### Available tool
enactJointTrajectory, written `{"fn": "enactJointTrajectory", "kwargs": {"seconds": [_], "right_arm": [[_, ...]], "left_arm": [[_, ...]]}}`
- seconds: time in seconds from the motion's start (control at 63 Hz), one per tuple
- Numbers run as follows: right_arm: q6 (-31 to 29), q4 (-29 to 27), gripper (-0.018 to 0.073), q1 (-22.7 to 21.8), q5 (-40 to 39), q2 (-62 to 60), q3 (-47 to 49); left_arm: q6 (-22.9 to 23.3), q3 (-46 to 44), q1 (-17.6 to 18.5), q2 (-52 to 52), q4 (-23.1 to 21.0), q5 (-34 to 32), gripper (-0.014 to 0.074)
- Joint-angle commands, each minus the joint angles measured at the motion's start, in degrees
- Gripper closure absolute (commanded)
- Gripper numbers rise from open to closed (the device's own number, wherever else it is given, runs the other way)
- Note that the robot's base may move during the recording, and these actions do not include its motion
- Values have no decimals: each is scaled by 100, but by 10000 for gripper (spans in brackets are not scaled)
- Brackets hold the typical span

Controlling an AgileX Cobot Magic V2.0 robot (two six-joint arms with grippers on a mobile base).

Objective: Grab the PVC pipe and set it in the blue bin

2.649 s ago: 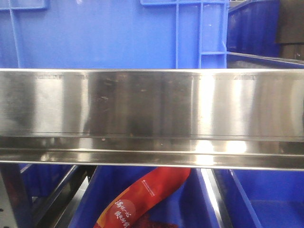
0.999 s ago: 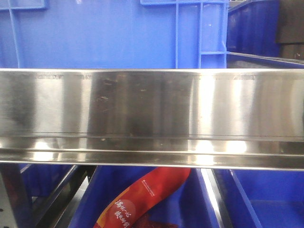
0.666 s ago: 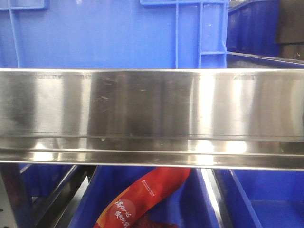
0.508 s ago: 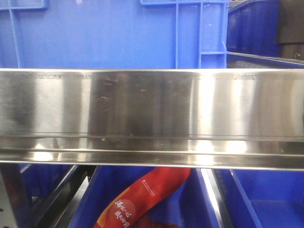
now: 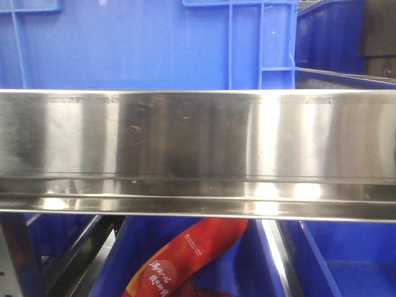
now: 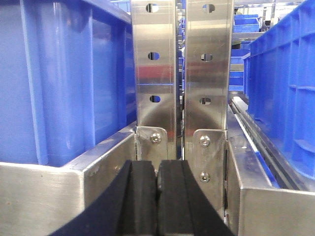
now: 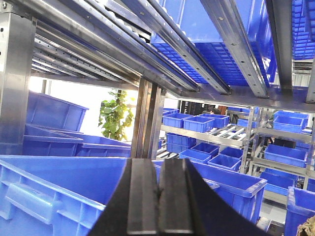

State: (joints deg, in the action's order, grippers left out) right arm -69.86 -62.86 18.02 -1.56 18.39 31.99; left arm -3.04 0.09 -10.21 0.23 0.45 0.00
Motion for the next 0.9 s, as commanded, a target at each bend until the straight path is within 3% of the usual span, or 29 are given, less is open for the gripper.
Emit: {"fn": "enactJointTrajectory", "kwargs": {"seconds": [0.0, 0.888], "right_arm": [[-14, 0, 721, -23, -32, -27, -15], [-14, 0, 721, -23, -32, -27, -15]], "left_arm": [[31, -9, 33, -23, 23, -113, 707], [31, -9, 22, -23, 23, -113, 707]]}}
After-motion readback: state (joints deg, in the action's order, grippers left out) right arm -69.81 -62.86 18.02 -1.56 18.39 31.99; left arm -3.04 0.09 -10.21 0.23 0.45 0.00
